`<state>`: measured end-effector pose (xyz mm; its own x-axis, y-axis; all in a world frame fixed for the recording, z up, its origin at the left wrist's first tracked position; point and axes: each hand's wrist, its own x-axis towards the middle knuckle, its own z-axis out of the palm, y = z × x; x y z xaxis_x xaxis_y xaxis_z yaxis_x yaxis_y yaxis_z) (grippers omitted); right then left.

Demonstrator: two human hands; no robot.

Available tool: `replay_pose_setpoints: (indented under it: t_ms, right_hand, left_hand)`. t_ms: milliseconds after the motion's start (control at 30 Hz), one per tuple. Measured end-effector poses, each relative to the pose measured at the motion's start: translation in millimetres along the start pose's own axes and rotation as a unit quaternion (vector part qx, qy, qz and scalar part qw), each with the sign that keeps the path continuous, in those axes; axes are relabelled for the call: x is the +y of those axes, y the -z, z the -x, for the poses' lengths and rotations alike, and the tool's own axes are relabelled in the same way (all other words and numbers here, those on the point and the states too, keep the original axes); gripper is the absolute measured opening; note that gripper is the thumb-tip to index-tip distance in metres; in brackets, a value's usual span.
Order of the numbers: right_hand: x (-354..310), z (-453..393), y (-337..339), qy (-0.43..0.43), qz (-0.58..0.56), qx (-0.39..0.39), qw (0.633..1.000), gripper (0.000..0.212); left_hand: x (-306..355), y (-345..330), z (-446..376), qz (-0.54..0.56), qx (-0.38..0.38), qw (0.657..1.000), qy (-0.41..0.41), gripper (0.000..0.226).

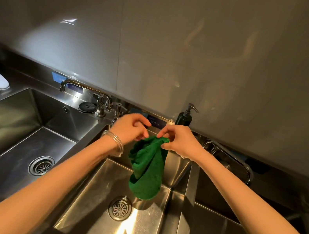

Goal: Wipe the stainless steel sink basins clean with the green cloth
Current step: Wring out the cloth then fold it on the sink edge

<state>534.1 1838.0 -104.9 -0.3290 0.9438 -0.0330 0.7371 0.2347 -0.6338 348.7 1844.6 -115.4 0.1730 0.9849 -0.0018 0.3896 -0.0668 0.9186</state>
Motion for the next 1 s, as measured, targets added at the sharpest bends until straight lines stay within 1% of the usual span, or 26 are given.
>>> replay_pose_setpoints:
  t_ms: [33,67,100,133,200,300,367,433,467,500,567,600,633,700,767,833,900,967,1000]
  right_hand:
    - [3.0,1.3,0.7,-0.005,-0.012,0.006,1.0,0.025]
    - [5.2,2.7,1.4,-0.006,-0.02,0.016,1.0,0.024]
    - [6.0,4.5,2.4,-0.003,-0.026,0.025,0.999,0.024]
    - [5.5,5.8,3.7,0.003,-0.029,0.031,0.999,0.024]
    - [2.4,7.3,7.5,0.019,-0.03,0.034,0.999,0.023]
    - [-2.4,8.9,15.5,0.041,-0.031,0.035,0.998,0.025]
    - [-3.5,10.4,22.5,0.048,-0.034,0.027,0.998,0.025]
    - [-4.2,13.0,29.9,0.052,-0.035,0.012,0.998,0.024]
    - [-4.4,14.3,33.4,0.055,-0.037,0.005,0.998,0.024]
    - [-4.4,15.4,37.1,0.056,-0.037,-0.001,0.998,0.024]
    - [-1.0,17.4,45.5,0.051,-0.024,-0.006,0.998,0.025]
    - [1.9,18.5,50.6,0.046,-0.008,-0.005,0.999,0.025]
    - [5.2,19.9,56.2,0.039,0.013,-0.003,0.999,0.024]
    - [10.4,23.4,64.4,0.029,0.05,-0.006,0.998,0.02]
    - [10.1,25.4,67.5,0.04,0.088,-0.025,0.995,0.017]
    - [7.1,24.0,68.1,0.058,0.12,-0.043,0.99,0.018]
    - [6.7,19.7,69.8,0.063,0.12,-0.042,0.99,0.017]
    - [6.1,15.8,70.7,0.065,0.118,-0.034,0.99,0.016]
    - [5.0,14.1,70.5,0.067,0.118,-0.03,0.99,0.016]
  left_hand:
    - [-3.4,8.3,-3.4,-0.106,0.032,0.993,-0.045,0.019]
    - [-7.8,14.6,-5.6,-0.174,0.041,0.981,-0.076,0.018]
    - [-12.2,18.0,-4.5,-0.208,0.016,0.974,-0.091,0.013]
    - [-16.9,18.2,-1.0,-0.214,-0.032,0.972,-0.093,0.011]
    - [-32.5,10.4,5.5,-0.195,-0.104,0.971,-0.093,0.021]
    - [-52.5,-4.0,14.2,-0.12,-0.145,0.974,-0.126,0.029]
    - [-67.0,-9.7,13.4,-0.111,-0.158,0.97,-0.149,0.039]
    - [-78.3,-13.1,7.3,-0.153,-0.153,0.963,-0.16,0.045]
    - [-79.8,-14.5,3.6,-0.182,-0.137,0.96,-0.163,0.044]
    - [-78.8,-14.8,-0.4,-0.218,-0.113,0.956,-0.164,0.039]
    - [-70.1,-9.4,-8.4,-0.295,-0.069,0.934,-0.191,0.028]
    - [-64.4,-2.3,-12.4,-0.313,-0.067,0.925,-0.204,0.025]
    - [-56.6,7.5,-14.7,-0.301,-0.077,0.927,-0.209,0.024]
    - [-37.8,28.6,-13.9,-0.219,-0.123,0.946,-0.205,0.026]
    - [-20.5,42.9,-8.4,-0.172,-0.137,0.947,-0.234,0.031]
    - [-12.0,48.6,-5.3,-0.16,-0.132,0.941,-0.266,0.025]
    - [-6.8,50.4,-2.4,-0.156,-0.1,0.931,-0.313,0.021]
    - [0.4,48.2,5.0,-0.155,-0.061,0.905,-0.391,0.018]
    - [4.7,46.7,9.0,-0.155,-0.054,0.893,-0.419,0.015]
